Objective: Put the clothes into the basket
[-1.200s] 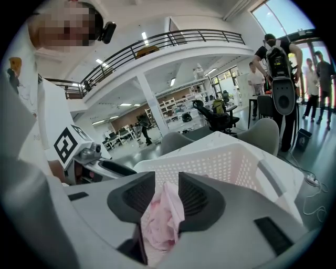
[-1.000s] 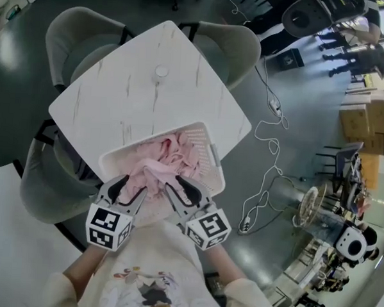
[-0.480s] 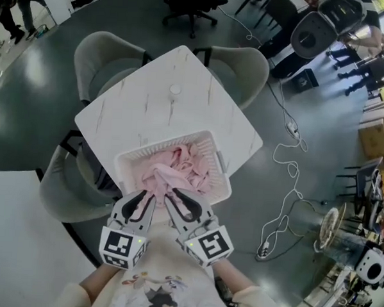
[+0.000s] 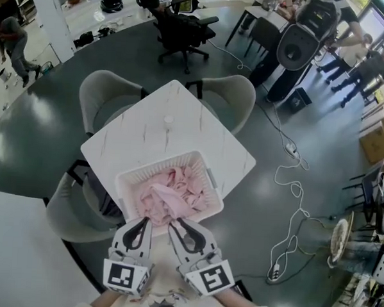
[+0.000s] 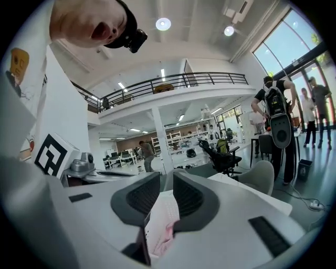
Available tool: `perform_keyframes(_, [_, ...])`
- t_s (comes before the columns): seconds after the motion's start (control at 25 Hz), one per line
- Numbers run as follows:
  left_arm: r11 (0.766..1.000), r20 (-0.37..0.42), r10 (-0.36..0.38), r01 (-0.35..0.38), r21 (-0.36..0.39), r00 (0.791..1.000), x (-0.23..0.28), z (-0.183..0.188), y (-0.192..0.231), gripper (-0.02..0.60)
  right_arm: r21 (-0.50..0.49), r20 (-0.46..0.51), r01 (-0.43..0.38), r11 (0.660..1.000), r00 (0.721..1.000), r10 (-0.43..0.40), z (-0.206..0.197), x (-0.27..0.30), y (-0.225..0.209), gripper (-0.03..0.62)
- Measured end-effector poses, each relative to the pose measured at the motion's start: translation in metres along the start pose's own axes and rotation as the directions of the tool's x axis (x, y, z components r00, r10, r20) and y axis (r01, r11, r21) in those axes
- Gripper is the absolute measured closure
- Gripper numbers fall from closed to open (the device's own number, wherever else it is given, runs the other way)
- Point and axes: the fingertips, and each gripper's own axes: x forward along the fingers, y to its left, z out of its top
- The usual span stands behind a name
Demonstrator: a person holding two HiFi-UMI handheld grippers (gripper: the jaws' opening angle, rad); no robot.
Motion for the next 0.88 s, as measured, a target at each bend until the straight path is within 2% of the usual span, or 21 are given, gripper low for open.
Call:
perform_keyframes(0.12, [0.999, 0.062, 0.022, -0.023, 0.025, 0.998, -0.008, 0.016, -0.021, 0.571, 0.0, 0.028, 0.022, 1.0, 0.999, -0.022, 0.011, -0.018, -0.004, 0.513])
perform_keyframes(0.24, [0.998, 0.081, 0.031, -0.034, 0.043, 0.996, -0.017, 0.021, -0.031, 0.571, 0.019, 0.045, 0.025, 0.999, 0.999, -0.026, 0.013, -0.028, -0.003, 0.514])
perform_keyframes(0.48, [0.998, 0.068, 0.026, -0.03, 0.063, 0.997, -0.033, 0.015, -0.047, 0.571, -0.022, 0.069, 0.002, 1.0, 0.998, 0.0, 0.015, -0.042, 0.012, 0.541])
perform_keyframes(0.88, [0.996, 0.051, 0.033, -0.037, 0.079, 0.998, -0.045, 0.006, -0.058, 0.571, 0.022, 0.033, -0.015, 1.0, 0.999, 0.014, -0.002, -0.056, 0.017, 0.546])
